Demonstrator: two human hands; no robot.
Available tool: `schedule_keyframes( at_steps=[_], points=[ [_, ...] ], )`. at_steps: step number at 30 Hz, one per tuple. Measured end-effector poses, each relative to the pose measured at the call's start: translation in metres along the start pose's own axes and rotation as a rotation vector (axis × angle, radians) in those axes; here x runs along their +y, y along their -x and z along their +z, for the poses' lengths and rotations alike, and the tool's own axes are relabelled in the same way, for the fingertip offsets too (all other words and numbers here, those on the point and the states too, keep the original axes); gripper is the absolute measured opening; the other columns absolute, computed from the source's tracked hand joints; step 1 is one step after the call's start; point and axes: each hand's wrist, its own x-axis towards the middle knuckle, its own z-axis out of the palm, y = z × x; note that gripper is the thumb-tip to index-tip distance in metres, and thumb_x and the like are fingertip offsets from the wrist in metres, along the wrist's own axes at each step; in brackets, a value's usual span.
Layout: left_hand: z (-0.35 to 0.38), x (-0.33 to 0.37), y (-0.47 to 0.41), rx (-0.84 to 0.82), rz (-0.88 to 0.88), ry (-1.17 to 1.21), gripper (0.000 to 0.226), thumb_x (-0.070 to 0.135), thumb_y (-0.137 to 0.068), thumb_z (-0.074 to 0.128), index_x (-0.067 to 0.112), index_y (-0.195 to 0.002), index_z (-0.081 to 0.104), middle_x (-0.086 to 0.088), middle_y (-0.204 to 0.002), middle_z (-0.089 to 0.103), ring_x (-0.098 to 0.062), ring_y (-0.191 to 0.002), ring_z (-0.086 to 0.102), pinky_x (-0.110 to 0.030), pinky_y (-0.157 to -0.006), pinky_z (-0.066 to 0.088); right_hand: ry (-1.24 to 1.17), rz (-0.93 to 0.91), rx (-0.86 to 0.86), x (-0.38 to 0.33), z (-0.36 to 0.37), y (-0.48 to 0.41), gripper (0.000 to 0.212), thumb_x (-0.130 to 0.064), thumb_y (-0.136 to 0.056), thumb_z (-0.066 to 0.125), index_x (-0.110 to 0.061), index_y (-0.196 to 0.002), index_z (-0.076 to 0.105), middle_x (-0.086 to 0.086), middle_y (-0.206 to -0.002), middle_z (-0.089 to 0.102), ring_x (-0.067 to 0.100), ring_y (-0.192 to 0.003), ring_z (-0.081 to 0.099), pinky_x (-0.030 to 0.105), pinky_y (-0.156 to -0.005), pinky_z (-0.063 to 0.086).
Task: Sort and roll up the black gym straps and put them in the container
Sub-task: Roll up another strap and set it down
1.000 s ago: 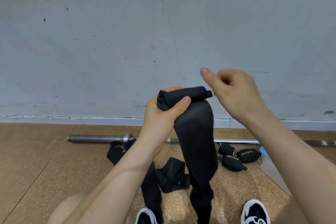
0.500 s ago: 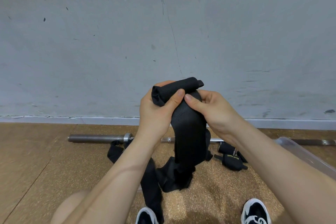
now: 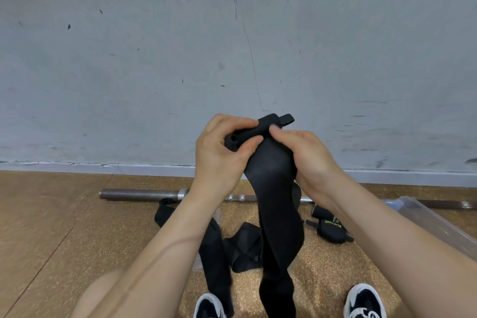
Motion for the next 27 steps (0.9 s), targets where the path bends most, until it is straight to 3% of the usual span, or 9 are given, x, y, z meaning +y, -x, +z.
schedule_keyframes(
  at_steps=[3, 6, 8, 13, 15, 18, 21, 24, 27],
  points=[
    [0.000, -0.001, 0.002, -0.054, 0.059, 0.037, 0.032, 0.001, -0.075, 0.081, 0.027, -0.090, 0.071, -0.002, -0.098, 0.061, -0.001, -0.092, 0.059, -0.011, -0.082, 0.043, -0.020, 0.005, 0.005, -0.001, 0.001, 0.001, 0.059, -0.059, -0.080, 0.063, -0.004, -0.099, 0.077, 0.018, -0.098, 0.075, 0.028, -0.091, 0.073, 0.035, -0.079, 0.055],
    [0.001, 0.002, 0.005, -0.147, 0.053, 0.058, 0.022, 0.009, -0.082, 0.077, 0.027, -0.094, 0.074, 0.002, -0.103, 0.060, -0.002, -0.094, 0.059, -0.012, -0.082, 0.043, -0.046, -0.013, 0.040, -0.001, -0.001, 0.000, 0.046, -0.047, -0.090, 0.064, -0.003, -0.097, 0.076, 0.014, -0.086, 0.075, 0.023, -0.079, 0.072, 0.026, -0.064, 0.055],
    [-0.002, 0.004, 0.005, -0.217, -0.007, 0.080, 0.014, 0.018, -0.088, 0.070, 0.026, -0.098, 0.076, 0.004, -0.108, 0.061, -0.001, -0.095, 0.059, -0.014, -0.079, 0.044, -0.038, -0.042, 0.045, 0.000, -0.004, -0.002, 0.039, -0.040, -0.094, 0.062, -0.003, -0.098, 0.076, 0.015, -0.089, 0.076, 0.023, -0.080, 0.072, 0.027, -0.066, 0.055],
    [-0.032, 0.007, -0.012, -0.231, -0.275, 0.258, 0.009, 0.013, -0.089, 0.067, 0.013, -0.089, 0.077, 0.001, -0.099, 0.076, -0.009, -0.098, 0.069, -0.022, -0.086, 0.050, 0.215, -0.131, -0.053, -0.004, -0.011, -0.005, 0.033, -0.037, -0.098, 0.058, -0.008, -0.097, 0.073, 0.009, -0.092, 0.077, 0.019, -0.083, 0.073, 0.030, -0.076, 0.057],
    [-0.038, 0.010, -0.014, -0.321, -0.292, 0.215, 0.021, 0.027, -0.082, 0.069, 0.020, -0.101, 0.072, 0.004, -0.101, 0.075, -0.006, -0.098, 0.070, -0.018, -0.083, 0.052, 0.316, -0.146, -0.135, -0.003, -0.013, -0.006, 0.034, -0.043, -0.096, 0.059, -0.011, -0.100, 0.072, 0.008, -0.094, 0.077, 0.022, -0.089, 0.074, 0.039, -0.083, 0.057],
    [-0.032, 0.012, -0.010, -0.540, -0.313, 0.216, 0.036, 0.029, -0.075, 0.070, 0.028, -0.111, 0.067, 0.008, -0.104, 0.075, -0.007, -0.100, 0.070, -0.020, -0.082, 0.054, 0.354, -0.159, -0.205, -0.003, -0.011, -0.004, 0.042, -0.051, -0.087, 0.058, -0.015, -0.103, 0.071, 0.008, -0.096, 0.076, 0.025, -0.091, 0.074, 0.044, -0.085, 0.057],
    [-0.028, 0.010, -0.008, -0.517, -0.255, 0.156, 0.034, 0.022, -0.080, 0.075, 0.034, -0.110, 0.066, 0.013, -0.106, 0.075, -0.006, -0.102, 0.069, -0.024, -0.088, 0.055, 0.419, -0.183, -0.208, -0.003, -0.009, -0.004, 0.049, -0.058, -0.087, 0.054, -0.015, -0.104, 0.069, 0.006, -0.096, 0.076, 0.023, -0.090, 0.073, 0.046, -0.085, 0.057],
    [-0.027, 0.005, -0.008, -0.467, -0.109, -0.116, 0.038, 0.025, -0.083, 0.078, 0.050, -0.107, 0.062, 0.024, -0.106, 0.071, 0.002, -0.101, 0.066, -0.029, -0.091, 0.055, 0.433, -0.137, -0.182, 0.002, -0.009, -0.007, 0.066, -0.072, -0.083, 0.055, -0.012, -0.105, 0.068, 0.010, -0.096, 0.075, 0.026, -0.089, 0.073, 0.052, -0.087, 0.057],
    [-0.023, 0.002, -0.004, -0.471, 0.025, -0.303, 0.035, 0.035, -0.083, 0.075, 0.039, -0.116, 0.064, 0.019, -0.108, 0.070, -0.002, -0.102, 0.064, -0.034, -0.090, 0.053, 0.381, -0.057, -0.179, 0.006, -0.007, -0.009, 0.063, -0.074, -0.078, 0.056, -0.017, -0.097, 0.073, 0.005, -0.091, 0.077, 0.023, -0.088, 0.074, 0.046, -0.085, 0.058]
  ],
)
